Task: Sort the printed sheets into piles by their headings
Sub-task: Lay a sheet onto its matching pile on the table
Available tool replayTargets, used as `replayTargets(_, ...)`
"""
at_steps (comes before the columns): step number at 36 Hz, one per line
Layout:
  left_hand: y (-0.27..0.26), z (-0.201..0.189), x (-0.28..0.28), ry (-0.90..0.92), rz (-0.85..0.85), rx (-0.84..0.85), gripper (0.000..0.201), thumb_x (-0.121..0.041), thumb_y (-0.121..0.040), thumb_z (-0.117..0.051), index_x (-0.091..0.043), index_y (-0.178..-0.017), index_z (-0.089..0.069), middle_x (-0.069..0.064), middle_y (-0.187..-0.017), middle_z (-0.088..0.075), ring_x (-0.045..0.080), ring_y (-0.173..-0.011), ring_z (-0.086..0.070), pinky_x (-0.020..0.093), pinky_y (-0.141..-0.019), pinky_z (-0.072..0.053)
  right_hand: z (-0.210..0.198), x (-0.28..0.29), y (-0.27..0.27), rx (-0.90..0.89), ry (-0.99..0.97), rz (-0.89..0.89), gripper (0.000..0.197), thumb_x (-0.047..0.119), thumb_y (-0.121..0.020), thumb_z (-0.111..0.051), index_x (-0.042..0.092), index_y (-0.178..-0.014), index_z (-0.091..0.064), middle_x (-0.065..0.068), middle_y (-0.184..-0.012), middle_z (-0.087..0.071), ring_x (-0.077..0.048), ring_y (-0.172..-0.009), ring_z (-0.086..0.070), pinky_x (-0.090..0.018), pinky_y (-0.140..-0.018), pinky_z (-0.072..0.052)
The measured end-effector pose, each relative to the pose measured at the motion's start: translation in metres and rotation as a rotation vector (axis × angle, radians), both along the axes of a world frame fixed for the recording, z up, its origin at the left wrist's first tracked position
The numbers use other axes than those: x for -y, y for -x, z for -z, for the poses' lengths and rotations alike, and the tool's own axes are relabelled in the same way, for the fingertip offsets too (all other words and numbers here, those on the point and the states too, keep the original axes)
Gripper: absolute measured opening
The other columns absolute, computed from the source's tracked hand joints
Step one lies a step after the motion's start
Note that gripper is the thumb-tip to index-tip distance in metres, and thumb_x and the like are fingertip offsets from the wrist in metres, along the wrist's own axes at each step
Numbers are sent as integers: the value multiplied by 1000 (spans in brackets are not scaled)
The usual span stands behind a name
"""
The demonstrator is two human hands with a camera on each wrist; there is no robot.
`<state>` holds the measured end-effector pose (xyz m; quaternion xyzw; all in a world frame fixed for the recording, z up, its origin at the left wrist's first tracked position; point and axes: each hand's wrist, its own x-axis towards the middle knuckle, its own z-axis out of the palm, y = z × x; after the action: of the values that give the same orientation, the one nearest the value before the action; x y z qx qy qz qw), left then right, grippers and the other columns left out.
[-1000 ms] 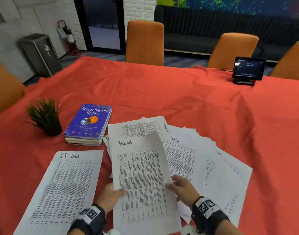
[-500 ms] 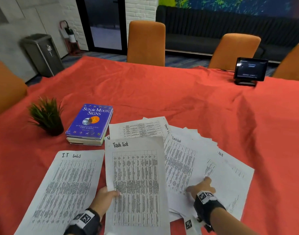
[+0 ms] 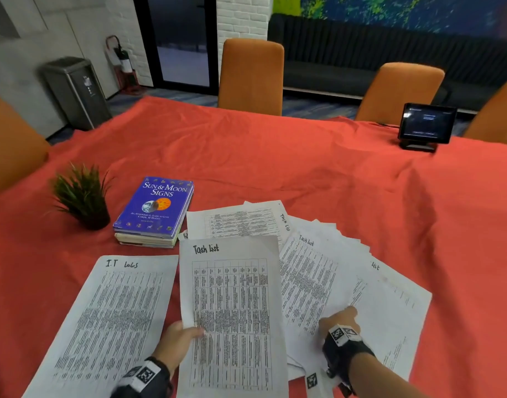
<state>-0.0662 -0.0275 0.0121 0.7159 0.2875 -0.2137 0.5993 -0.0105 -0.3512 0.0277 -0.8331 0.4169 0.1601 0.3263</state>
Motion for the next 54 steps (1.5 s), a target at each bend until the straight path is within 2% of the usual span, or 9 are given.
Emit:
replayTargets(5,-1,1,-4,1,6,-1,36,-25,-78,-69,-11,-110,-61,5,-113,-66,26,-112,-58,50,-108,-37,-1,0,0,46,-111,150,53,1,-85,-57,0,-132,-32,-18,-98,-54,-35,-91,-53,-37,-74,-42)
replayTargets(8,-3,9,-12,-14,-14,3,54,-36,-65,-69,-11,-111,-60,4,-111,-66,24,-110,-58,49,-107,-38,3,3,1,68,-151,150,44,4,-85,-57,0,-126,-44,-18,-98,-57,-35,-87,-56,-43,-83,-52)
replayTargets(14,-3,-6,-9,-16,-60,47,13,-14,-84,-65,-10,-95,-60,8,-103,-63,25,-102,-56,37,-96,-38,-4,20,4,165,-158,74,29,8,-94,-47,-6,-116,-59,-16,-94,-55,-31,-85,-53,-35,-79,-42)
replayTargets(23,-11,-9,-6,-9,-76,109,11,-17,-83,-65,-10,-91,-63,9,-99,-66,26,-99,-59,35,-89,-39,-19,12,1,499,-274,64,36,13,-75,-45,6,-105,-64,-17,-94,-67,-34,-89,-62,-44,-83,-50)
replayTargets(32,-17,-24,1,-30,-96,198,6,-13,-91,-58,-16,-88,-61,8,-96,-66,23,-95,-58,32,-81,-40,-47,-49,17,452,-528,-373,28,3,-86,-48,16,-99,-69,-16,-83,-71,-26,-71,-65,-52,-77,-57)
replayTargets(37,-13,-23,-7,-45,-128,179,8,-12,-90,-59,-20,-89,-60,2,-96,-64,26,-102,-56,36,-95,-38,-49,-78,23,354,-589,-506,22,3,-92,-49,12,-95,-69,-14,-91,-73,-26,-80,-70,-49,-87,-55)
replayTargets(44,-7,-23,-16,-50,-163,122,41,-10,-90,-59,-5,-129,-50,5,-111,-58,29,-116,-52,46,-105,-36,-37,-96,14,206,-691,-714,23,17,-92,-52,19,-104,-71,1,-100,-75,-15,-93,-72,-37,-88,-58)
replayTargets(51,-2,-20,-33,-89,-221,85,31,-9,-89,-60,-9,-119,-55,5,-103,-60,28,-108,-54,46,-102,-39,-26,-94,-23,201,-1004,-89,30,11,-90,-52,8,-119,-58,-19,-98,-69,-27,-76,-65,-36,-69,-55)
replayTargets(54,-1,-19,-44,-51,-279,68,29,-7,-87,-61,-14,-114,-56,9,-111,-61,29,-108,-54,48,-105,-37,-21,-96,-46,185,-1034,53,23,22,-96,-53,6,-111,-57,-20,-111,-66,-29,-86,-65,-42,-79,-56)
